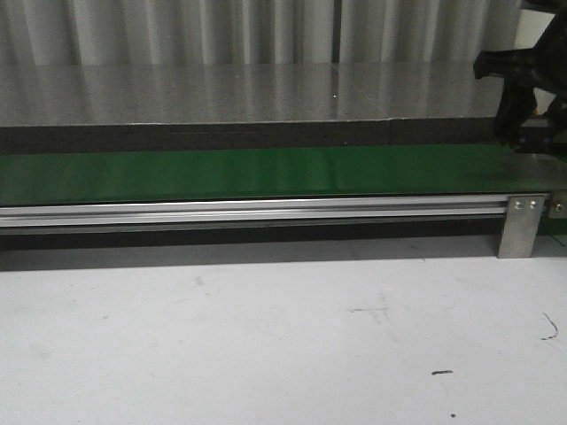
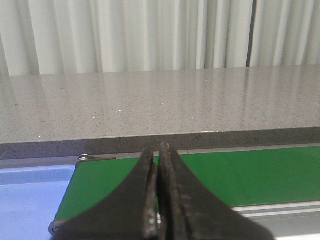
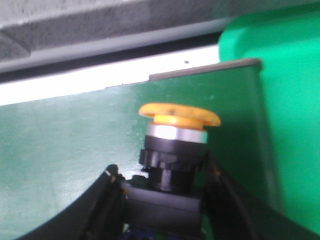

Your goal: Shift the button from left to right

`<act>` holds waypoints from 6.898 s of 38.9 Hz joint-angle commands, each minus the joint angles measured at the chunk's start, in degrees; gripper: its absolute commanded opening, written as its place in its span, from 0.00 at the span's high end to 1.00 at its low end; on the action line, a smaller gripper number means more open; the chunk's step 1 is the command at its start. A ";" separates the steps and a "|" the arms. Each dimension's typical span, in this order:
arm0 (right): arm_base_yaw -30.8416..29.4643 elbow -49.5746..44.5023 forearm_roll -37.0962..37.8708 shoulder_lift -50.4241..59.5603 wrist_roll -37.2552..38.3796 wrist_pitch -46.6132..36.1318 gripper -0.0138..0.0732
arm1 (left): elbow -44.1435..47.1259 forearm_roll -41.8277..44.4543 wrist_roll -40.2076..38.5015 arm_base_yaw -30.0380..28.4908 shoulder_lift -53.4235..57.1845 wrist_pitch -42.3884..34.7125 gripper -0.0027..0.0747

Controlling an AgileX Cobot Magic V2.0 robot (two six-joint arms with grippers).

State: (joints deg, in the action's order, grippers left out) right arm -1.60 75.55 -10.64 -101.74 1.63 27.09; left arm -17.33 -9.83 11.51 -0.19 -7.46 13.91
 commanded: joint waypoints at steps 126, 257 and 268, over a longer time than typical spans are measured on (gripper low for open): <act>10.72 -55.80 5.60 95.56 -3.73 -15.78 0.92 | -1.46 -0.76 -0.51 0.49 -0.47 -4.85 0.99; 4.07 -76.63 7.37 103.28 -3.73 -22.58 0.92 | 19.47 7.90 -10.98 2.43 8.77 -11.42 0.99; 4.07 -76.63 7.37 103.28 -3.73 -22.58 0.92 | 19.47 7.90 -10.98 2.43 8.77 -11.42 0.99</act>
State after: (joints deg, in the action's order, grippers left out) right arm 2.76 -1.55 -3.69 0.53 -1.85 9.76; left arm 0.49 -1.86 1.29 2.31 0.28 7.52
